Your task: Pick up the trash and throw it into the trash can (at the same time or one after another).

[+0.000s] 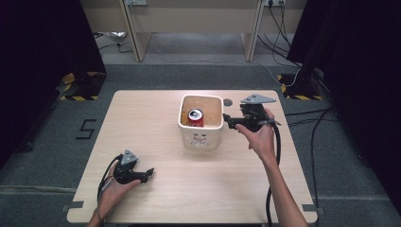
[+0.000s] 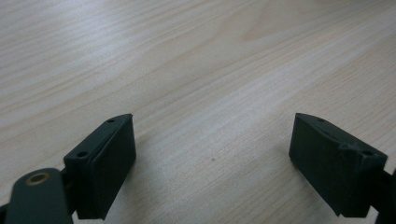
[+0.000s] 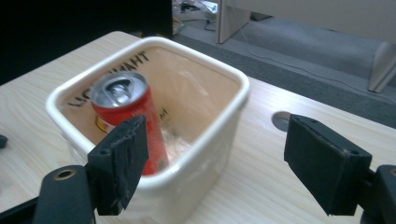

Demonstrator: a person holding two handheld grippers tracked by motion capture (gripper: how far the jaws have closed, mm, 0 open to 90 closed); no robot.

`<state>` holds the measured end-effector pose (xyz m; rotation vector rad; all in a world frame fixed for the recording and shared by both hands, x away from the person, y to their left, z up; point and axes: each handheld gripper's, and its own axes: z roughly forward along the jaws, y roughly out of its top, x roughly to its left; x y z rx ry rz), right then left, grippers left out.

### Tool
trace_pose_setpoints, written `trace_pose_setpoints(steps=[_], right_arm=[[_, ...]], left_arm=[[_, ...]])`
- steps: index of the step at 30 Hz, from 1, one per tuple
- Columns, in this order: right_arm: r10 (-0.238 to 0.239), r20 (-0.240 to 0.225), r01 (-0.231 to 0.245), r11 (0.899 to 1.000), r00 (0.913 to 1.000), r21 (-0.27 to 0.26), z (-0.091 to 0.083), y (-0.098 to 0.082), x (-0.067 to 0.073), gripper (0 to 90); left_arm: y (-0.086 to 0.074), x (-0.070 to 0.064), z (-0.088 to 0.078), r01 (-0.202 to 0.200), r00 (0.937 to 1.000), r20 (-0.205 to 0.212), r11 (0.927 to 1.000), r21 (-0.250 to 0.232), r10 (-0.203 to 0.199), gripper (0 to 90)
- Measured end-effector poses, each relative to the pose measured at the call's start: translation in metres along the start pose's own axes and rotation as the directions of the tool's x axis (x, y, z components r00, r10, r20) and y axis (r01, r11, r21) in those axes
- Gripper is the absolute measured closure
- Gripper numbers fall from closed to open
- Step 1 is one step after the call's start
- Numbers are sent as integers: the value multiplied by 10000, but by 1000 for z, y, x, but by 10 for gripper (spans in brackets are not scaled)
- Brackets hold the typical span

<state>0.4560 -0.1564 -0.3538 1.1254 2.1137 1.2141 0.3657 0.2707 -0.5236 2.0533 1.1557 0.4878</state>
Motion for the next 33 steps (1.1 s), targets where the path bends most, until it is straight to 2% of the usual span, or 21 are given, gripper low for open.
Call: trace_pose_setpoints(steps=[2, 10, 16, 22, 33], right_arm=[[173, 135, -173, 9999, 9998, 8, -7, -6, -6, 225], [318, 634, -325, 9994, 9975, 89, -32, -30, -25, 247], [416, 1172, -453, 9986, 9922, 290, -49, -57, -39, 280], [621, 1452, -690, 9967, 9874, 430, -59, -81, -50, 326], [701, 2058, -873, 9933, 9761, 755, -64, -114, -57, 358]], left_arm=[[0, 0, 0, 2, 10000, 0, 10000, 0, -2, 138], [0, 0, 0, 0, 10000, 0, 10000, 3, 0, 138], [0, 0, 0, 0, 10000, 0, 10000, 2, 0, 138], [0, 0, 0, -2, 10000, -1, 10000, 11, 2, 138], [0, 0, 0, -3, 10000, -1, 10000, 13, 3, 138]])
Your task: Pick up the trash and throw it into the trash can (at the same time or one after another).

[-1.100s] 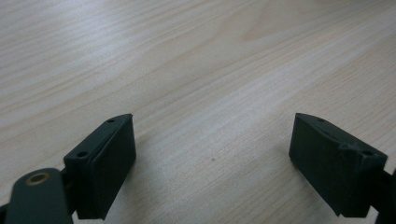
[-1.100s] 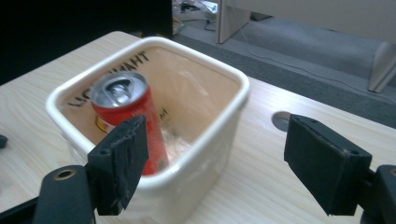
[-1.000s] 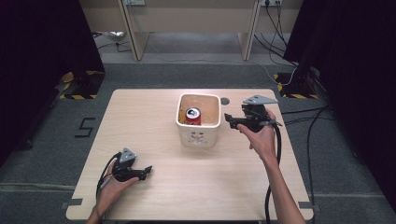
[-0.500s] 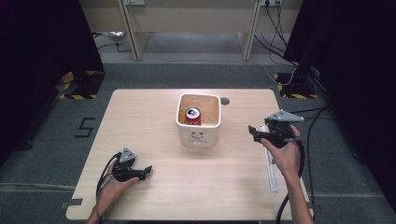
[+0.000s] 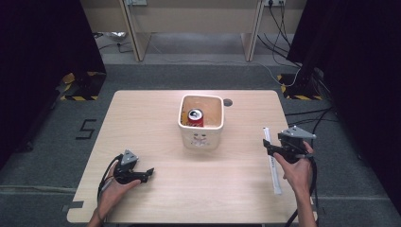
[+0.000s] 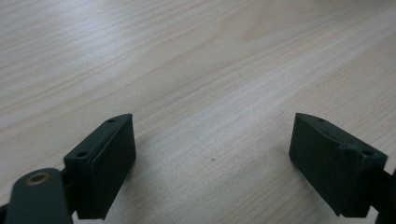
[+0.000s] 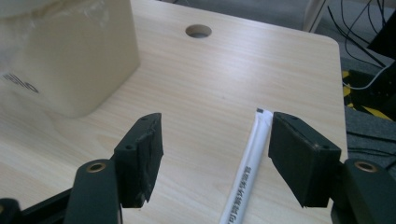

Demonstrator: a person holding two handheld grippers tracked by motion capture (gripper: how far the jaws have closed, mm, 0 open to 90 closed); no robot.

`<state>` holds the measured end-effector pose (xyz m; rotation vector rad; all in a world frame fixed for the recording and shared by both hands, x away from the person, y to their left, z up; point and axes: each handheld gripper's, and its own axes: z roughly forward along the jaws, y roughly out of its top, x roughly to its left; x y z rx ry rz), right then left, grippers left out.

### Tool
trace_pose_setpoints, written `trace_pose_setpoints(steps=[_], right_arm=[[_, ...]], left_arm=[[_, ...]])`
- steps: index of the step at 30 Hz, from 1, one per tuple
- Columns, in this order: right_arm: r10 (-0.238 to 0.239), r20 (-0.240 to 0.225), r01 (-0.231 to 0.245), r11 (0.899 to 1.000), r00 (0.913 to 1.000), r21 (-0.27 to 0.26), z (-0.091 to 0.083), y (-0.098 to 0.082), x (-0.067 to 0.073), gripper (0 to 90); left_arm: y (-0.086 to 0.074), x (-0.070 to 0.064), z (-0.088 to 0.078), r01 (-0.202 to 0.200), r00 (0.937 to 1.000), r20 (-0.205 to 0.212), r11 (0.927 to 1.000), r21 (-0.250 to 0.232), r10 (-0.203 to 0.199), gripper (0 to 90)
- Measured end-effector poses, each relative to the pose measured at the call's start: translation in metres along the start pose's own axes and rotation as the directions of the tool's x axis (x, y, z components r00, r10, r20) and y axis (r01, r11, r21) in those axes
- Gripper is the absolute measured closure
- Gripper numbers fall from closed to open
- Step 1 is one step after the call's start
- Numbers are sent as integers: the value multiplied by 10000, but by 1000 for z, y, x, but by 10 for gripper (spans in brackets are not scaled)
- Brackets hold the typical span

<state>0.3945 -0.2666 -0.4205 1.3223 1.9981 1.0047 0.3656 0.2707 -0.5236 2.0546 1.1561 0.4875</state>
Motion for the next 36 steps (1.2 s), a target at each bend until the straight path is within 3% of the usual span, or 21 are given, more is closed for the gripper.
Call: trace_pose_setpoints(steps=[9, 21, 36], right_arm=[[677, -21, -678, 9975, 9977, -181, -1, -22, -7, 376], [901, 59, -902, 9957, 9959, 187, -1, -38, -15, 376], [1016, 117, -1022, 9918, 9948, 763, 14, -49, -20, 387]], left_arm=[[0, 0, 0, -1, 10000, 0, 10000, 0, 1, 138], [0, 0, 0, -4, 10000, 0, 10000, 2, 4, 138], [0, 0, 0, -5, 10000, 0, 10000, 3, 5, 138]])
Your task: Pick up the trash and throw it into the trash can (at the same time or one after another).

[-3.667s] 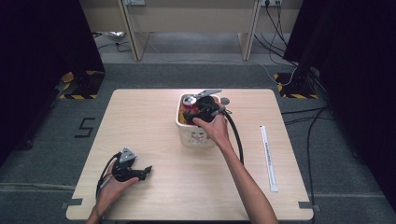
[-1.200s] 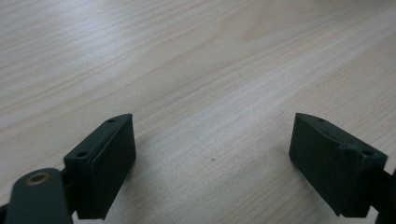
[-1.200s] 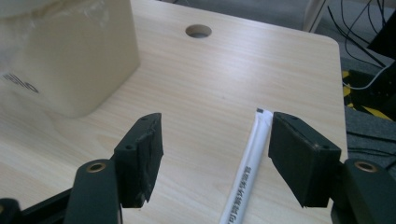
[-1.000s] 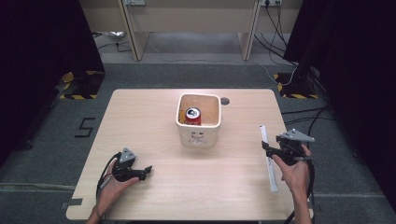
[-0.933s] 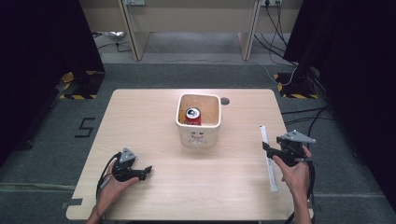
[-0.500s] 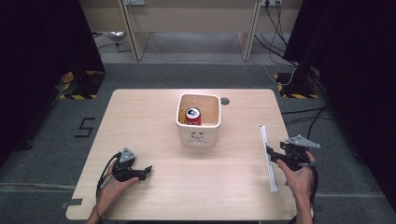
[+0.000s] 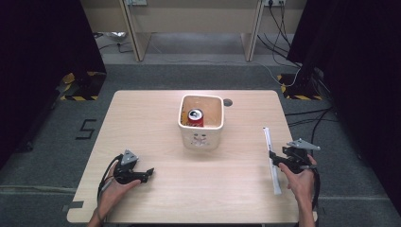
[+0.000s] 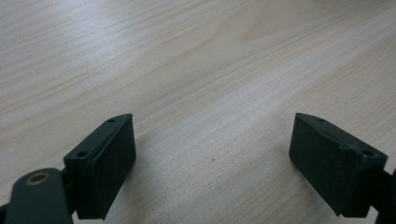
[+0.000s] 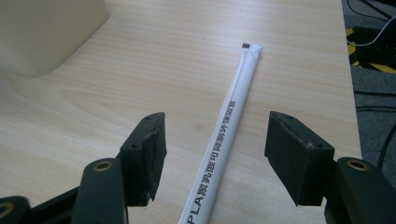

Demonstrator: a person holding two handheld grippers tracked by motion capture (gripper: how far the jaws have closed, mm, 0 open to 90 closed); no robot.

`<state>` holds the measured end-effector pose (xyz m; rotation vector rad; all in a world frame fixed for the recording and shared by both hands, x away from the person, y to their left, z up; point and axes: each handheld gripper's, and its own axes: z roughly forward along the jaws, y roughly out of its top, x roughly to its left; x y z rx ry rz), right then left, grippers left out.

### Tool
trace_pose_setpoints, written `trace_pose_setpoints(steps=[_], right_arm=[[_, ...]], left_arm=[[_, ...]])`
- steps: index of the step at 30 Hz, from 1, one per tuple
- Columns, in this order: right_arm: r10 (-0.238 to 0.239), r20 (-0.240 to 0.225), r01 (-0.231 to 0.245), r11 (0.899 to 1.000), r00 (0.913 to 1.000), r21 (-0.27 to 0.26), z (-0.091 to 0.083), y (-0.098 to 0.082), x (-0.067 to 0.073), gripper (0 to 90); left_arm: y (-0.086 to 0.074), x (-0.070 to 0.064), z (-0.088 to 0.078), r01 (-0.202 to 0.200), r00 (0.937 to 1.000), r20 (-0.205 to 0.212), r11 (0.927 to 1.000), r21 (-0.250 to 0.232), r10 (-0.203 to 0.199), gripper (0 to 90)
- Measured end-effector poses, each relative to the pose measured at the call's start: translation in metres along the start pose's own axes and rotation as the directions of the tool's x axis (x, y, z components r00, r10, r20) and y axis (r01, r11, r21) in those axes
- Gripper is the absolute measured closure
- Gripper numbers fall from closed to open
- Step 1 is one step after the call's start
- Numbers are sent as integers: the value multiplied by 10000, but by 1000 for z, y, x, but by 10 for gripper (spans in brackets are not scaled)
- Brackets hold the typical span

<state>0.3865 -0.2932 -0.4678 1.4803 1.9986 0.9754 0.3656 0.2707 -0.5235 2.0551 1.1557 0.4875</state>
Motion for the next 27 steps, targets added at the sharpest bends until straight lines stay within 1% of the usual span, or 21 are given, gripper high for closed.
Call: trace_pose_setpoints(steps=[3, 8, 13, 19, 21, 27], right_arm=[[-29, 10, 29, 10000, 10000, 78, 2, 0, 0, 389], [-70, 12, 69, 9993, 10000, 371, 10, -3, 1, 391], [-5, 57, 2, 9985, 10000, 544, 15, -6, 0, 395], [125, 124, -133, 9974, 9998, 714, 20, -10, -6, 408], [75, 120, -84, 9972, 9999, 745, 21, -11, -7, 412], [149, 215, -168, 9956, 9997, 923, 24, -13, -9, 435]], left_arm=[[0, 0, 0, 1, 10000, -1, 10000, -2, -1, 138], [0, 0, 0, 1, 10000, 1, 10000, -2, -1, 138], [0, 0, 0, 0, 10000, 2, 10000, 0, 0, 138], [0, 0, 0, 2, 10000, 1, 10000, -2, -2, 138], [0, 0, 0, 2, 10000, 1, 10000, -3, -2, 138], [0, 0, 0, 1, 10000, 0, 10000, 0, -1, 138]])
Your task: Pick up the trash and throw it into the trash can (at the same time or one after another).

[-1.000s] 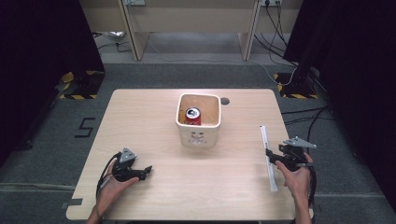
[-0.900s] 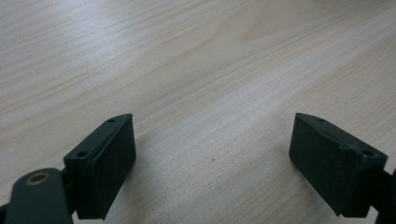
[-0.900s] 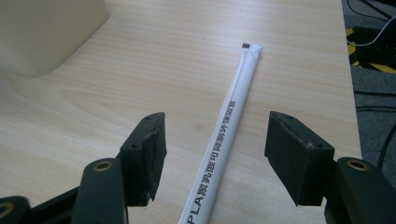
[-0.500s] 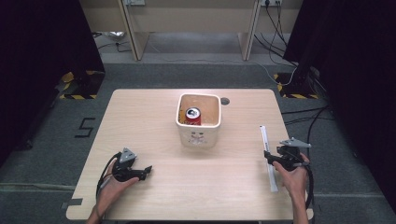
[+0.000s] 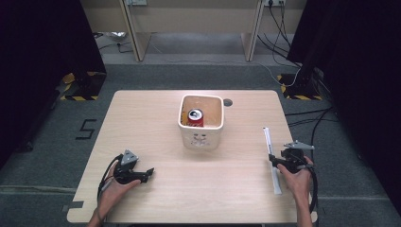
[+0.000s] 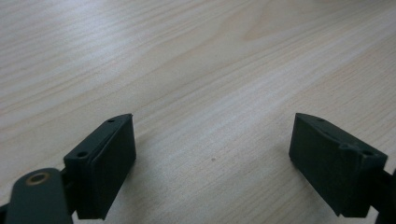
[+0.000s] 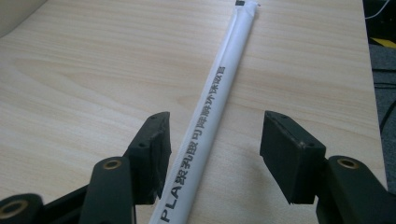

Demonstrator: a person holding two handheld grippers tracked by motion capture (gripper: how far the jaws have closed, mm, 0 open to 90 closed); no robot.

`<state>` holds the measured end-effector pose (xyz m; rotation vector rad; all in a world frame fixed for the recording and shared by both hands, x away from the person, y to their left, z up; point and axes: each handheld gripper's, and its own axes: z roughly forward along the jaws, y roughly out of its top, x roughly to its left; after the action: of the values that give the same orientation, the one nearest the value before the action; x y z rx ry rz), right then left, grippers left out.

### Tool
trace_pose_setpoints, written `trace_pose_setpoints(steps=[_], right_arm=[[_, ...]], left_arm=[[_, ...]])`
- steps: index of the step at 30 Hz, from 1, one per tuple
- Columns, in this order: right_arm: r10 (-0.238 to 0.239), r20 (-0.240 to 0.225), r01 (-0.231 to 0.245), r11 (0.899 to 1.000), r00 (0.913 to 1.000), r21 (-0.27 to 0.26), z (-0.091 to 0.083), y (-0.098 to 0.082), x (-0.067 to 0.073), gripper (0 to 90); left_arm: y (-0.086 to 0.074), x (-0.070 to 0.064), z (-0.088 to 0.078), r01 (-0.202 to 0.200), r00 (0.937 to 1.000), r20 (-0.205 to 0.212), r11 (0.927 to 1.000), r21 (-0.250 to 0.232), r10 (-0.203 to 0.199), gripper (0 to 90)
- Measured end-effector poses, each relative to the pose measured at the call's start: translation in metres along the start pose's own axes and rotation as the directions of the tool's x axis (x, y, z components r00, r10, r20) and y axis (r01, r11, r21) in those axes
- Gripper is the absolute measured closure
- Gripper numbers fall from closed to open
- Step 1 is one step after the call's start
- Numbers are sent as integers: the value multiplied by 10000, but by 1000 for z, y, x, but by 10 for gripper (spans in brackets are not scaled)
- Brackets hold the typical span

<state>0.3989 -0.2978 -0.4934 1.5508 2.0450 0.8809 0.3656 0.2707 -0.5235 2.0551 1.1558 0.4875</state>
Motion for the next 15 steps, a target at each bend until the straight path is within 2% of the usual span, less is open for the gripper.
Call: trace_pose_setpoints(steps=[7, 10, 15], right_arm=[[-248, -134, 249, 9997, 9996, 75, 3, 0, 5, 475], [-430, -46, 431, 9989, 9991, 192, 6, 0, 8, 519], [-427, -28, 428, 9986, 9991, 310, 8, -2, 7, 614]], left_arm=[[0, 0, 0, 0, 10000, 1, 10000, -1, 0, 138], [0, 0, 0, -1, 10000, 0, 10000, 0, 1, 138], [0, 0, 0, -1, 10000, 2, 10000, 0, 1, 138]])
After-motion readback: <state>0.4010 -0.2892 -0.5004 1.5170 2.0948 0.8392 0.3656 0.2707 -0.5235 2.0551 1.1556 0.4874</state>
